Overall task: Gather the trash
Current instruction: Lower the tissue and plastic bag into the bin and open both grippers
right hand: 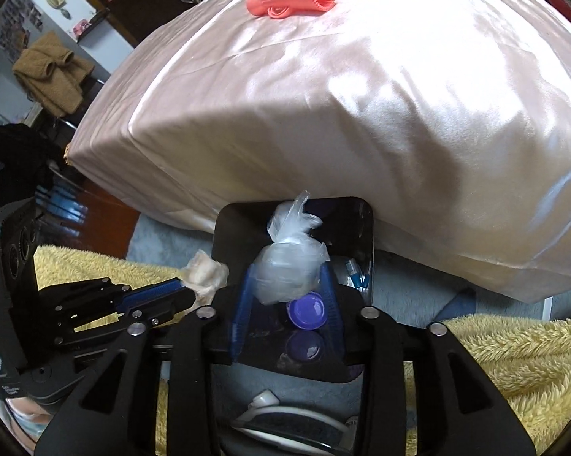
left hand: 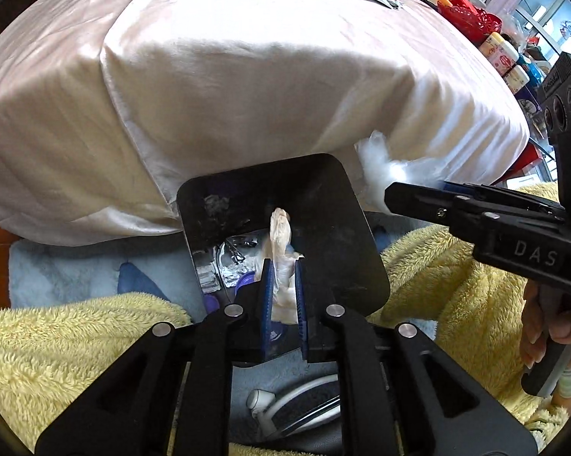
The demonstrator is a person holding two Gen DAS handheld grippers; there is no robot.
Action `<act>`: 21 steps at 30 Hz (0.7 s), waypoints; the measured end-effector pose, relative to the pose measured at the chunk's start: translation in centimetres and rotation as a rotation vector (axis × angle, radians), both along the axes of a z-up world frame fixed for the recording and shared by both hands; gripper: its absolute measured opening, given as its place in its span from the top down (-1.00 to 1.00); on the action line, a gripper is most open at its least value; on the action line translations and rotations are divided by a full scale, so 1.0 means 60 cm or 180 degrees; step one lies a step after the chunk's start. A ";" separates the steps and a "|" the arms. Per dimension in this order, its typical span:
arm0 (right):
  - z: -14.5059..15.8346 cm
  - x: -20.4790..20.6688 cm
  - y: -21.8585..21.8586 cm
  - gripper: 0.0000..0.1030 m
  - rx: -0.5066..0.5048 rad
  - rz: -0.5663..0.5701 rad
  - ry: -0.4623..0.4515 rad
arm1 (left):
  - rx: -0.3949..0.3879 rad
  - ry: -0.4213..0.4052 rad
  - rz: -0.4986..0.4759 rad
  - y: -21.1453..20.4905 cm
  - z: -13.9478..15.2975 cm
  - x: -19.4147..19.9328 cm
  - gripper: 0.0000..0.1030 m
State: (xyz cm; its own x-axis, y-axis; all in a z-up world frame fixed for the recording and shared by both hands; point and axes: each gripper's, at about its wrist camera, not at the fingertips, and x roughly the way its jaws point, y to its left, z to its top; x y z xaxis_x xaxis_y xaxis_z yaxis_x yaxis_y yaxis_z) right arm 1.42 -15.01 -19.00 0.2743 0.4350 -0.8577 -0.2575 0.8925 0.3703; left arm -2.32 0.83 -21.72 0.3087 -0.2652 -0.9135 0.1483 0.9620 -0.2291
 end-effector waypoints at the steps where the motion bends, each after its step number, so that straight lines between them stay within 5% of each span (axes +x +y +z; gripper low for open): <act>1: 0.001 0.000 -0.001 0.16 0.0010 -0.0012 -0.0009 | 0.0003 -0.0007 0.0011 0.002 0.002 0.000 0.74; 6: 0.013 0.003 -0.014 0.00 0.0047 -0.0105 -0.0071 | 0.0054 -0.0094 0.0056 0.015 0.019 0.000 0.47; 10: 0.038 0.007 -0.041 -0.21 0.0053 -0.0283 -0.0193 | 0.0087 -0.0219 0.0073 0.023 0.044 0.001 0.05; 16: 0.085 0.031 -0.085 -0.24 0.0039 -0.0501 -0.0390 | 0.0099 -0.0402 0.0111 0.029 0.086 0.016 -0.35; 21: 0.116 0.063 -0.108 -0.28 -0.0065 -0.0599 -0.0531 | 0.0104 -0.0498 0.0117 0.026 0.114 0.039 -0.46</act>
State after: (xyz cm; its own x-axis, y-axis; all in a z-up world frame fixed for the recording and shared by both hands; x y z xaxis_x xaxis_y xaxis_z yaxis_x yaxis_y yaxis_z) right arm 5.20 -21.48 -12.03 0.4872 0.3460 -0.8018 -0.1420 0.9373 0.3181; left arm 0.01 2.41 -14.90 0.4569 -0.2220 -0.8614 0.1442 0.9740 -0.1745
